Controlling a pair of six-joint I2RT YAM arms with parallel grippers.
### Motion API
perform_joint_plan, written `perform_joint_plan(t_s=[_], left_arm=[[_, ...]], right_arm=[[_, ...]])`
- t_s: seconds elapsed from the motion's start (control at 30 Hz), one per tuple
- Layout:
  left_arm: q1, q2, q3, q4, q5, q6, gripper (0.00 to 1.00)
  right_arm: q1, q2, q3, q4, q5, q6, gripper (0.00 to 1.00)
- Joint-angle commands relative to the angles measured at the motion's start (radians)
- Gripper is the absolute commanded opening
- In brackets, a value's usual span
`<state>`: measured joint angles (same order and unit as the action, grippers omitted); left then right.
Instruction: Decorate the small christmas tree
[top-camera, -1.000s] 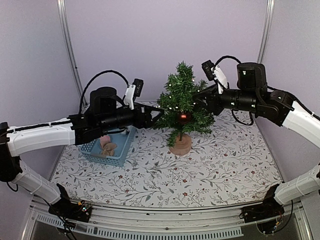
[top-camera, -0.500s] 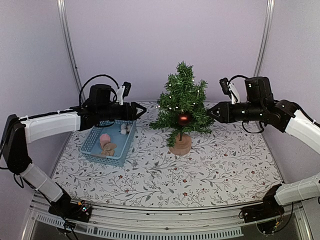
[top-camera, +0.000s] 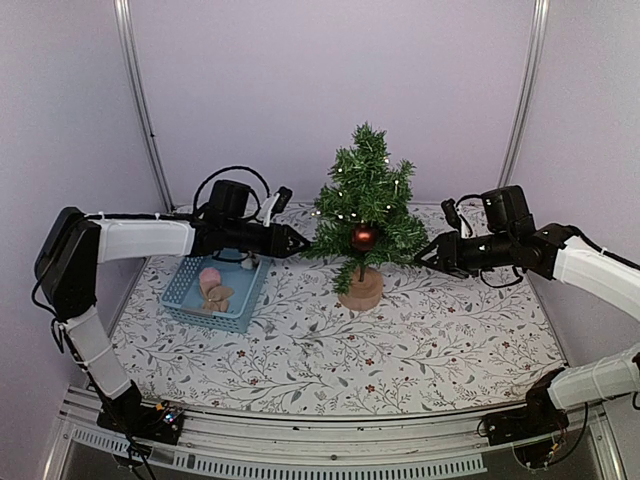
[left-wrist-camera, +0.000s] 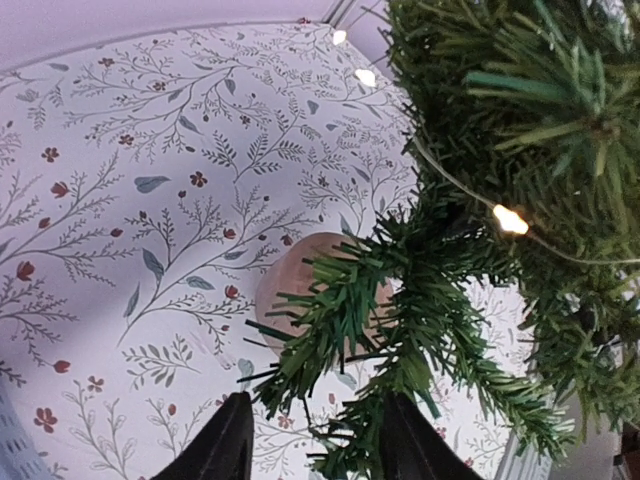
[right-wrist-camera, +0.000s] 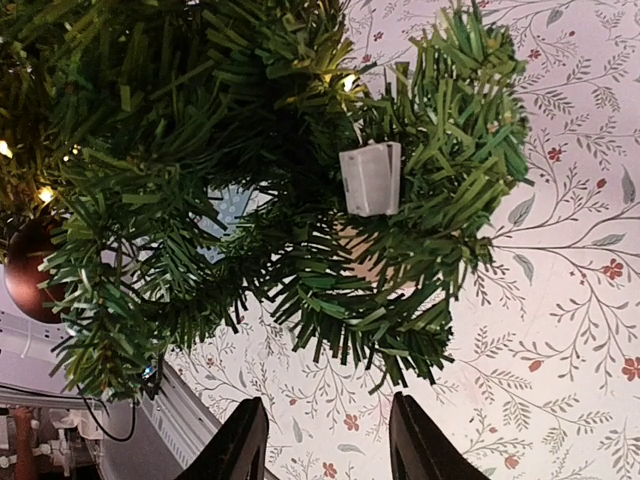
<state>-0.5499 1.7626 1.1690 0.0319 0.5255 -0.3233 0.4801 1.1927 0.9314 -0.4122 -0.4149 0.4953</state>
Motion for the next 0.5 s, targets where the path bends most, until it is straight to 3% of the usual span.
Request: perform_joint_plan(t_s=[0.0,0.4,0.47], left_arm=[[-0.018,-0.009,-0.047,0.052,0.071,0.019,0.37],[-0.118,-0.033,-0.107,0.099,0.093,0.013,0.0],[-0.134,-0.041,-0.117,0.112,0.091,0.008,0.0]], right_arm=[[-0.006,0.042,-0.022,0.109,-0.087,0.042,0.45],[-0.041,0.09,-0.003,0.121,-0.071,0.051,0.44],[-0.055,0.083,0.005,0.111,-0.067,0.044,0.44]])
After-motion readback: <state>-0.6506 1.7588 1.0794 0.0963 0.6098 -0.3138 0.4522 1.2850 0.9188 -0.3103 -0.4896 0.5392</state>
